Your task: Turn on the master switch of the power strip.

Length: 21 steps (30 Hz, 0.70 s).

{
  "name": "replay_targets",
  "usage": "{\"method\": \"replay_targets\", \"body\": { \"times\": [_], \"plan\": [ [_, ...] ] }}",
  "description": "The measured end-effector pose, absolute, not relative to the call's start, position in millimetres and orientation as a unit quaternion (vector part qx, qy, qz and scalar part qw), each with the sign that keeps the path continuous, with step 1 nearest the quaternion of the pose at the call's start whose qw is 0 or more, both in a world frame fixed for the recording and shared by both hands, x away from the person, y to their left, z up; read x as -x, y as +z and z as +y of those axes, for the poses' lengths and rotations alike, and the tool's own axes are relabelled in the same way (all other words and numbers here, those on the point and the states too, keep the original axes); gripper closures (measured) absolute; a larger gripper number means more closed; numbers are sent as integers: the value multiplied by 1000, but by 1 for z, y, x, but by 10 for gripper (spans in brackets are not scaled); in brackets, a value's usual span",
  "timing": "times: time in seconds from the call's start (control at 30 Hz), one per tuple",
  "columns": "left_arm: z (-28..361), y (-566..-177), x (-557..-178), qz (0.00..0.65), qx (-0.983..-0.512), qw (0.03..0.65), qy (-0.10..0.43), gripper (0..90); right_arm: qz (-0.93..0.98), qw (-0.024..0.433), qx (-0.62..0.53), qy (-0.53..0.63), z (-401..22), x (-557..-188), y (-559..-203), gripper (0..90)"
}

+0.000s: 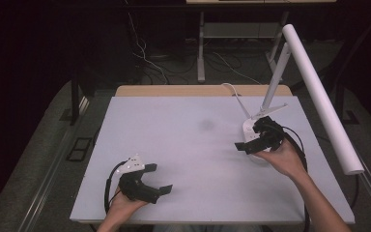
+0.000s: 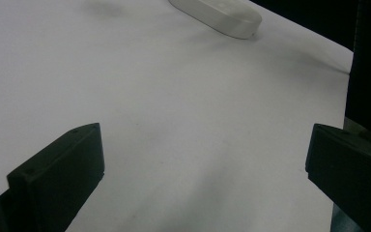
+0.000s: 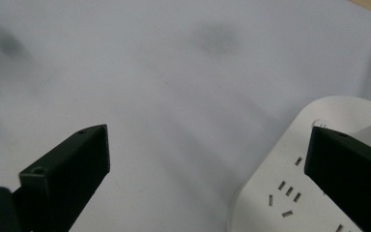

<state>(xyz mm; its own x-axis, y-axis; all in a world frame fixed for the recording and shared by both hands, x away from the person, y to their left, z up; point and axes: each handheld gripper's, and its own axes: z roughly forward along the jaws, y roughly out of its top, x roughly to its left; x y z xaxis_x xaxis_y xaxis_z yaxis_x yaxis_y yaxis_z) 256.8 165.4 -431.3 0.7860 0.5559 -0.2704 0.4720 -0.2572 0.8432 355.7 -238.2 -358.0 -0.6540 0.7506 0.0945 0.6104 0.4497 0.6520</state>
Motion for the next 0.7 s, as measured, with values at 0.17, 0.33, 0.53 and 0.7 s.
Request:
{"method": "replay_targets", "body": {
  "times": [0.17,0.33,0.53,0.7],
  "plan": [
    [166,-431,-257,324,-791,516,41,0,845,108,-405,331,-238,-362,-358,17],
    [165,-432,-257,324,-793,514,37,0,849,108,-410,317,-237,-369,-359,20],
    [164,-432,-257,323,-796,511,35,0,852,116,-414,299,-236,-375,-358,175],
    [165,-432,-258,323,-795,512,35,0,853,124,-415,290,-234,-381,-358,306]
  ]
}}
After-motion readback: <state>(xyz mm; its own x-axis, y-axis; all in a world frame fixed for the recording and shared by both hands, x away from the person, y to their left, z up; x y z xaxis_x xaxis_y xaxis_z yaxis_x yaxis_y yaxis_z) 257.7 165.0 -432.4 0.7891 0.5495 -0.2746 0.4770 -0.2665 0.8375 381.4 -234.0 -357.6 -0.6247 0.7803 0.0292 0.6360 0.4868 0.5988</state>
